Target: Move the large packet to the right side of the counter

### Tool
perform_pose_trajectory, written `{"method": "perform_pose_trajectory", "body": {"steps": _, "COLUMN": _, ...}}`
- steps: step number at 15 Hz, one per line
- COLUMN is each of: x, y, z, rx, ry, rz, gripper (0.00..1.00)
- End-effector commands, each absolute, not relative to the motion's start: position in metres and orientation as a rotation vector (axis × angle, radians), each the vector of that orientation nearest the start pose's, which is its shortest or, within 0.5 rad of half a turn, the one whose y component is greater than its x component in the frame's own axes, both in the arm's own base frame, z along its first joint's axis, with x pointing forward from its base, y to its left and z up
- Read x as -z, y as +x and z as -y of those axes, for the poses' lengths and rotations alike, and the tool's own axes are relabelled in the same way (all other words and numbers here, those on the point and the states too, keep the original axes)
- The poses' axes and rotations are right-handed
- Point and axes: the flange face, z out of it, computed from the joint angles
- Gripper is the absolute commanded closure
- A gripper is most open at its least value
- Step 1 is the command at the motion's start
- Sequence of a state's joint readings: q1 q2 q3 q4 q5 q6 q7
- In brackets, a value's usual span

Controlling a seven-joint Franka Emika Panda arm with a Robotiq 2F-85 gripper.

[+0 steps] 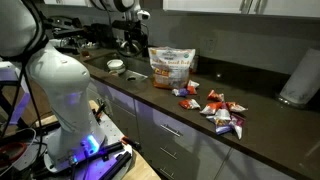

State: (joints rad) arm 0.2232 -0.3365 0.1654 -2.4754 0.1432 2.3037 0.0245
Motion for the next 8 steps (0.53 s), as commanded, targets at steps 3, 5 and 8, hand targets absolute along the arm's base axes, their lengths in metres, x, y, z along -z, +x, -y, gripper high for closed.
{"method": "perform_pose_trajectory", "body": {"steps": 3, "x": -0.429, "y": 0.412, "z": -0.173, "rx": 0.224, "ry": -3.014, "rz": 0.413, "gripper": 0.00}}
{"method": "perform_pose_trajectory", "body": {"steps": 5, "x": -0.429, "y": 0.412, "z": -0.173, "rx": 0.224, "ry": -3.014, "rz": 0.413, "gripper": 0.00}}
{"method": "perform_pose_trajectory", "body": {"steps": 8, "x": -0.421, "y": 0.423, "z": -0.171, "rx": 0.254, "ry": -3.116, "rz": 0.179, "gripper": 0.00}}
